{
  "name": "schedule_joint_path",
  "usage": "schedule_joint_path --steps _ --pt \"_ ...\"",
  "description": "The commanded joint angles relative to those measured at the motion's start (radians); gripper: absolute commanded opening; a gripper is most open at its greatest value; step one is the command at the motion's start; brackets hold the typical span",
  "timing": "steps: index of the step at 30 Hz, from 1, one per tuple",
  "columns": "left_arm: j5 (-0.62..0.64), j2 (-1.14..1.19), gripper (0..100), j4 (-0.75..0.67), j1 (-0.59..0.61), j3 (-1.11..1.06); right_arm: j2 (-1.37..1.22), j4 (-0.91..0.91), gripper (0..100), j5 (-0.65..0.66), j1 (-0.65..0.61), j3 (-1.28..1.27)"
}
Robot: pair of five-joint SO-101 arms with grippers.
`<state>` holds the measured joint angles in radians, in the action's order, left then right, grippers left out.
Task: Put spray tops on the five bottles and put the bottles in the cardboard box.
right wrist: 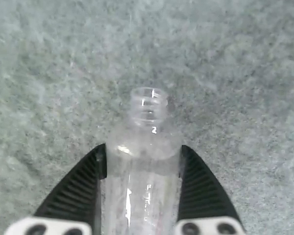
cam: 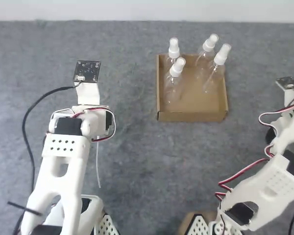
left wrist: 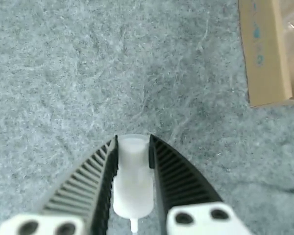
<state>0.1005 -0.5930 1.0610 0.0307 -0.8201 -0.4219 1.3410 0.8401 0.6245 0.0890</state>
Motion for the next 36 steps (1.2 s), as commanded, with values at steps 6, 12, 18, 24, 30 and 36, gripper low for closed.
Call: schedule_joint_path --steps 6,12,18,24,30,36 --pt "-0.005 -0.038 3 -0.026 0.003 0.015 0.248 0.154 0.5 -0.135 -0.105 0.127" --pt "-0.005 -0.04 2 0.006 0.038 0.127 0.55 0.249 0.5 -0.316 -0.295 0.126" --pt "-0.005 -0.04 2 0.133 0.041 0.344 0.86 0.203 0.5 -0.46 -0.547 -0.035" --pt "0.005 -0.041 1 0.242 0.037 0.578 1.207 -0.073 0.5 -0.577 -0.849 -0.476" --pt "0.052 -0.135 1 0.282 0.035 0.7 1.357 -0.338 0.5 -0.672 -1.124 -0.816" --pt "0.054 -0.342 1 0.253 0.032 0.697 1.385 -0.57 0.5 -0.723 -1.343 -0.988"
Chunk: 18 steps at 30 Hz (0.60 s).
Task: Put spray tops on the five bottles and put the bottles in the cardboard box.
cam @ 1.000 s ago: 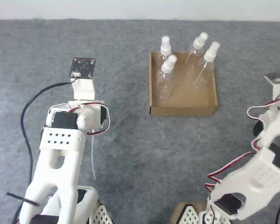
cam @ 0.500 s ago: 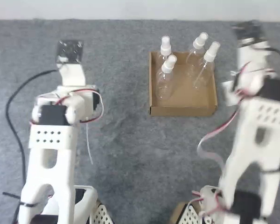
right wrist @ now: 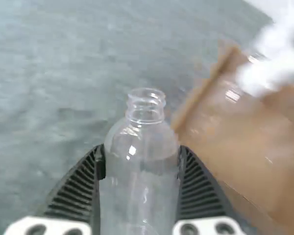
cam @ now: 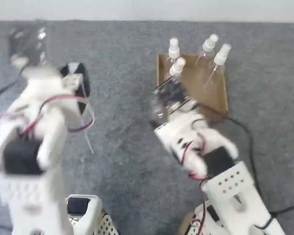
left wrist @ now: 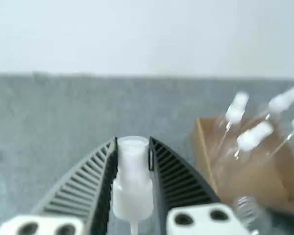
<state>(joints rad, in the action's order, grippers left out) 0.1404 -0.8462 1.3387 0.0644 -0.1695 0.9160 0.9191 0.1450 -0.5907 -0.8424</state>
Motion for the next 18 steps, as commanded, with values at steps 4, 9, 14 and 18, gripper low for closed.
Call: schedule_joint_path --steps 4,9,14,18 --pt "0.087 -0.117 1 -0.078 -0.002 0.048 0.042 -0.269 0.6 -0.029 -0.236 -0.129" --pt "0.176 -0.106 1 -0.209 -0.043 0.025 0.042 -0.312 0.6 -0.029 -0.309 -0.17" --pt "0.181 -0.054 1 -0.276 -0.08 -0.008 0.048 -0.311 0.6 -0.029 -0.323 -0.181" --pt "0.176 0.011 1 -0.298 -0.066 -0.008 0.048 -0.309 0.6 -0.029 -0.325 -0.181"
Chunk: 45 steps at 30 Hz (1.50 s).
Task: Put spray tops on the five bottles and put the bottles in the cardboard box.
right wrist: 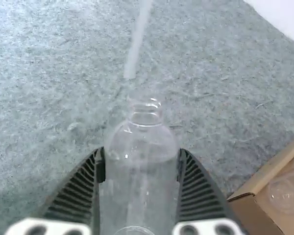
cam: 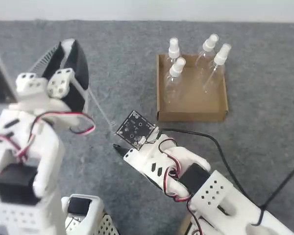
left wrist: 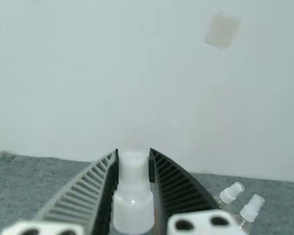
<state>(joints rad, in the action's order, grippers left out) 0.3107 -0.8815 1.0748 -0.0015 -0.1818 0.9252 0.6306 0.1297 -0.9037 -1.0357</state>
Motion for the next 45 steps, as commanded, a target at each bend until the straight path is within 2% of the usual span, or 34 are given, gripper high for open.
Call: schedule_joint_path --steps 1,8,20,25,33,38,45 --pt "0.006 0.061 1 -0.034 0.009 0.004 0.039 -0.021 0.6 -0.014 -0.012 0.012" --pt "0.006 0.11 1 -0.015 0.014 -0.027 0.039 -0.021 0.6 -0.014 -0.01 0.012" --pt "-0.034 -0.026 1 -0.107 0.011 -0.275 0.039 -0.021 0.6 -0.011 -0.007 0.012" --pt "-0.037 -0.071 1 -0.15 0.018 -0.254 0.039 -0.021 0.6 -0.011 -0.007 0.012" --pt "-0.037 -0.009 1 -0.218 0.018 -0.202 0.039 0.001 0.6 -0.011 -0.007 0.011" --pt "-0.032 0.014 1 -0.207 0.011 -0.203 0.039 -0.001 0.6 -0.011 -0.007 0.011" --pt "-0.029 0.014 1 -0.052 0.008 -0.213 0.039 -0.001 0.6 -0.008 -0.007 0.011"
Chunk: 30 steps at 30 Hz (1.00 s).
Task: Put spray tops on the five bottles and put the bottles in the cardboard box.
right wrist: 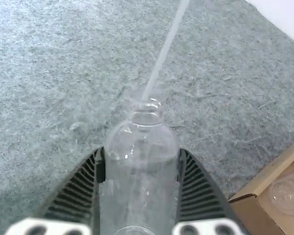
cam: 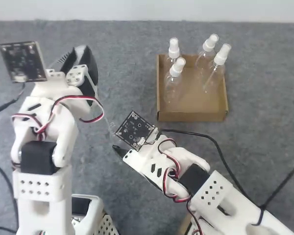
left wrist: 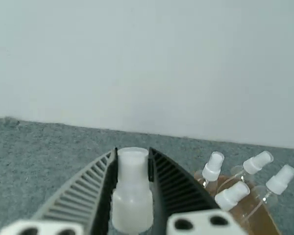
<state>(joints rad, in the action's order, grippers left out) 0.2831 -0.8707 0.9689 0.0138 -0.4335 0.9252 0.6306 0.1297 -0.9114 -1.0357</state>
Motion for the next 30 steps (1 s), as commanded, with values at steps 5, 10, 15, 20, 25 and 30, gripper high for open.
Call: schedule_joint_path --steps 5,10,15,20,25,30 --pt "-0.003 0.003 1 0.147 -0.078 0.038 0.041 -0.01 0.6 -0.008 0.001 -0.021" --pt "-0.005 0.002 1 0.204 -0.133 0.027 0.041 -0.139 0.6 -0.015 0.025 -0.081" --pt "-0.005 0.002 1 0.201 -0.143 -0.025 0.041 -0.378 0.6 -0.017 0.104 -0.172" --pt "-0.006 0.002 1 0.201 -0.15 -0.067 0.041 -0.562 0.6 -0.097 0.107 -0.245" --pt "-0.044 0.002 1 0.189 -0.227 -0.12 0.041 -0.581 0.6 -0.127 0.111 -0.25" --pt "-0.097 -0.063 1 0.16 -0.265 -0.213 0.041 -0.581 0.6 -0.127 0.137 -0.252"
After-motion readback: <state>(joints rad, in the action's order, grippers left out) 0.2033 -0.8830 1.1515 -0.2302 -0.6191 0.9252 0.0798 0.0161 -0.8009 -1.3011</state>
